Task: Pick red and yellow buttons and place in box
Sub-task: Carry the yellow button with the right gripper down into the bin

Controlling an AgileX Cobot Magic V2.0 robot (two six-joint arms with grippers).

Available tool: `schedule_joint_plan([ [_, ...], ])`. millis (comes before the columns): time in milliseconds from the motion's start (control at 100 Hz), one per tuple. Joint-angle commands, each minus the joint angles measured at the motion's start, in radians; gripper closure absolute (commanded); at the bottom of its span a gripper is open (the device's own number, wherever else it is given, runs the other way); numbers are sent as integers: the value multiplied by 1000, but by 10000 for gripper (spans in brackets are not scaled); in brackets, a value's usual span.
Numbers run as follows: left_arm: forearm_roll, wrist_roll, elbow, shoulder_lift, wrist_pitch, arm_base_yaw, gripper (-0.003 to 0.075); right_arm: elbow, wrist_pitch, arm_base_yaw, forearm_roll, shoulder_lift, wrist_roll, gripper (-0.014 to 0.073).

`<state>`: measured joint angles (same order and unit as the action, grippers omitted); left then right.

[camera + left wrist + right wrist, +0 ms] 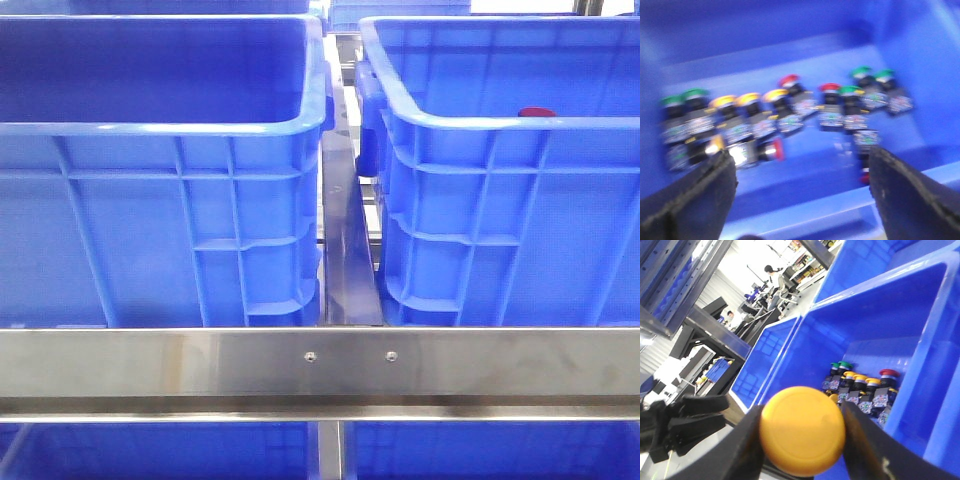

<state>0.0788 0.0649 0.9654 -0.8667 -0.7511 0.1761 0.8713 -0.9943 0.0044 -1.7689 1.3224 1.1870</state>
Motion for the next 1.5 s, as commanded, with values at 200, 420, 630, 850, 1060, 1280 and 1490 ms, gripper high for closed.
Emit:
schedule_joint_plan([
  [200, 14, -9, -114, 233, 117, -88, 236, 37, -37, -44, -148, -26, 48, 496],
  [420, 14, -9, -149, 324, 132, -88, 493, 38, 36, -97, -148, -26, 112, 496],
  [630, 14, -9, -150, 331, 132, -88, 739, 50, 162, -166, -125, -27, 233, 496],
  [850, 14, -9, -150, 331, 131, -88, 739, 53, 495, -199, -127, -27, 439, 496],
  [1060, 14, -9, -150, 331, 131, -88, 739, 71, 785, -199, -136, 3, 626, 496],
  [1280, 14, -9, -150, 331, 131, -88, 739, 151, 807, -199, -138, 157, 680, 496],
  [1490, 14, -9, -150, 331, 131, -88, 739, 256, 804, -199, -138, 307, 702, 496],
])
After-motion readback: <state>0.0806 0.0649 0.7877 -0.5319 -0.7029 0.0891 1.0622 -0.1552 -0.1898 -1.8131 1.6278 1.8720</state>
